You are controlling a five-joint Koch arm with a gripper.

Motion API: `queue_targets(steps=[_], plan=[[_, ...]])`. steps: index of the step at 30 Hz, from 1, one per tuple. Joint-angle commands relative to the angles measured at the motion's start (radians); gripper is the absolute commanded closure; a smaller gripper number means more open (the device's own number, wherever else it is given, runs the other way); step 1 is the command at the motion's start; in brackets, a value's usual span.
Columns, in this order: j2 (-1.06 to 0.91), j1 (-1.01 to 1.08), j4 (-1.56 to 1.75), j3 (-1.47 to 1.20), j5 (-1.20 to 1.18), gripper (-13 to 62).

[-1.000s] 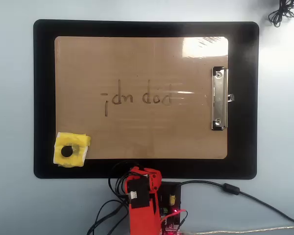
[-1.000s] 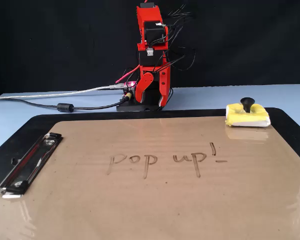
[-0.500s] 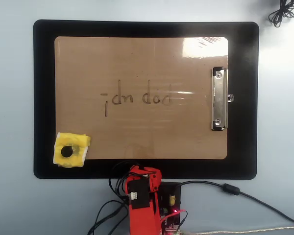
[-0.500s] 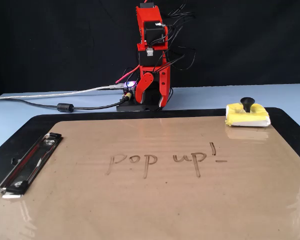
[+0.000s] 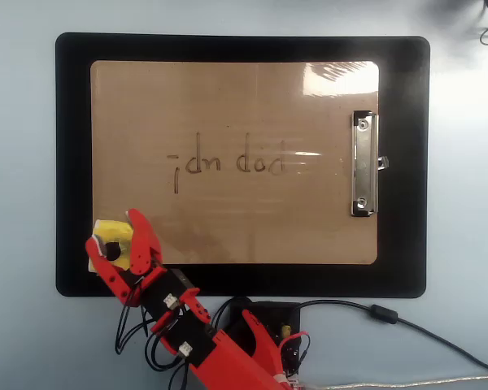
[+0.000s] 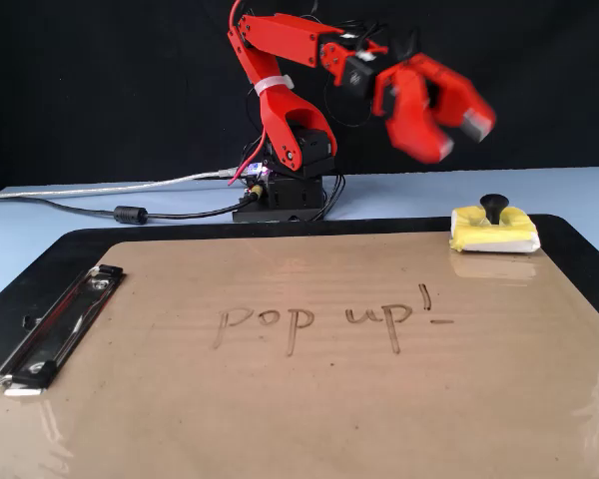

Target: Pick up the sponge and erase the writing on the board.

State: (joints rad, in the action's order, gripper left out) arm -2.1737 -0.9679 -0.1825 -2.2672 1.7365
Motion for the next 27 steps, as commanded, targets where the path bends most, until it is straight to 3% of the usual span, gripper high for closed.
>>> queue_targets(steps=[1,7,15,22,27], plan=[[0.006,-0.095,0.115,0.055,-0.130,17.3],[0.183,-0.100,0.121,0.138,-0.403,18.5],[0.222,-0.166,0.153,0.028,-0.344,17.1],[0.453,-0.198,0.838,-0.222,-0.341,18.3],[0.540,-0.229,0.850,-0.196,-0.342,18.1]])
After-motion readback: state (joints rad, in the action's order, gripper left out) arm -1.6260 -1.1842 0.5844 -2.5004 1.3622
